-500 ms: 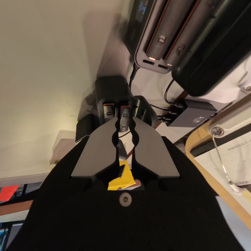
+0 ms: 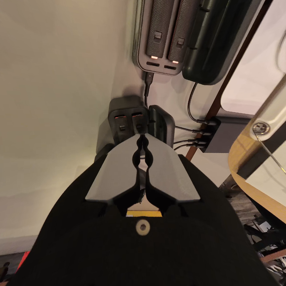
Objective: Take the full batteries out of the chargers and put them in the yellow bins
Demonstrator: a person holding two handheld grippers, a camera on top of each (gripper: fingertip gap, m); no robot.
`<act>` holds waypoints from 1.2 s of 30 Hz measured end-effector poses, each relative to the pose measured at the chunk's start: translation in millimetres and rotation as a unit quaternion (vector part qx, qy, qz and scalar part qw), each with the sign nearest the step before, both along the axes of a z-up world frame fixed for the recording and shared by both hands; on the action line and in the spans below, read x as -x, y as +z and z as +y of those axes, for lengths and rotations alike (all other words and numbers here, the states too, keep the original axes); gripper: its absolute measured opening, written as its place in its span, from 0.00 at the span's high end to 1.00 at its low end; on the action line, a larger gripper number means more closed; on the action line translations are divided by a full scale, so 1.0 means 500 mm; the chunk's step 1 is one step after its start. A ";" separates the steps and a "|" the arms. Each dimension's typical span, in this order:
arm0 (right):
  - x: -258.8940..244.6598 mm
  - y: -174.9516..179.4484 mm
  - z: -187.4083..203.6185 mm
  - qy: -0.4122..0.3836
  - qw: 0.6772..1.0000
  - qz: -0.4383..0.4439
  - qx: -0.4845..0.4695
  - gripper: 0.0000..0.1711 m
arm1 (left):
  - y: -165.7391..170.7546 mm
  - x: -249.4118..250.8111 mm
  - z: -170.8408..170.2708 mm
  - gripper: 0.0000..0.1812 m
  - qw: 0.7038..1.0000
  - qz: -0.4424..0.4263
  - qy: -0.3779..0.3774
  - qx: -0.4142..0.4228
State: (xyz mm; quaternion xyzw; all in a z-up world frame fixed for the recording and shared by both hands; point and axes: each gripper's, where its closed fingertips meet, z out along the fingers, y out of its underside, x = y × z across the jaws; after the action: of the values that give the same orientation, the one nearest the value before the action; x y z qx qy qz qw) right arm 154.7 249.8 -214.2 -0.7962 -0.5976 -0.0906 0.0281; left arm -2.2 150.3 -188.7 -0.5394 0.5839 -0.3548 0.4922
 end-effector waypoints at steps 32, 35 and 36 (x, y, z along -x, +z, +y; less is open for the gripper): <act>0.078 0.243 -0.134 -0.168 0.803 0.365 -0.439 1.00 | 0.076 0.031 0.045 1.00 0.994 -0.075 0.072 -0.015; 0.048 0.188 -0.214 -0.279 0.741 0.406 -0.456 1.00 | 0.119 0.054 0.068 1.00 0.988 -0.102 0.109 -0.034; 0.040 0.165 -0.239 -0.309 0.725 0.410 -0.459 1.00 | 0.138 0.064 0.077 1.00 0.986 -0.109 0.120 -0.043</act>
State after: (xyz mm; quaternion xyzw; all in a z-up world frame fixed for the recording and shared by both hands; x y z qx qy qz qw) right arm 134.8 130.5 -131.7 -0.7862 -0.1347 -0.0225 0.6026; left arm -34.3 188.8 -119.6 -0.5418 0.4725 -0.3243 0.6149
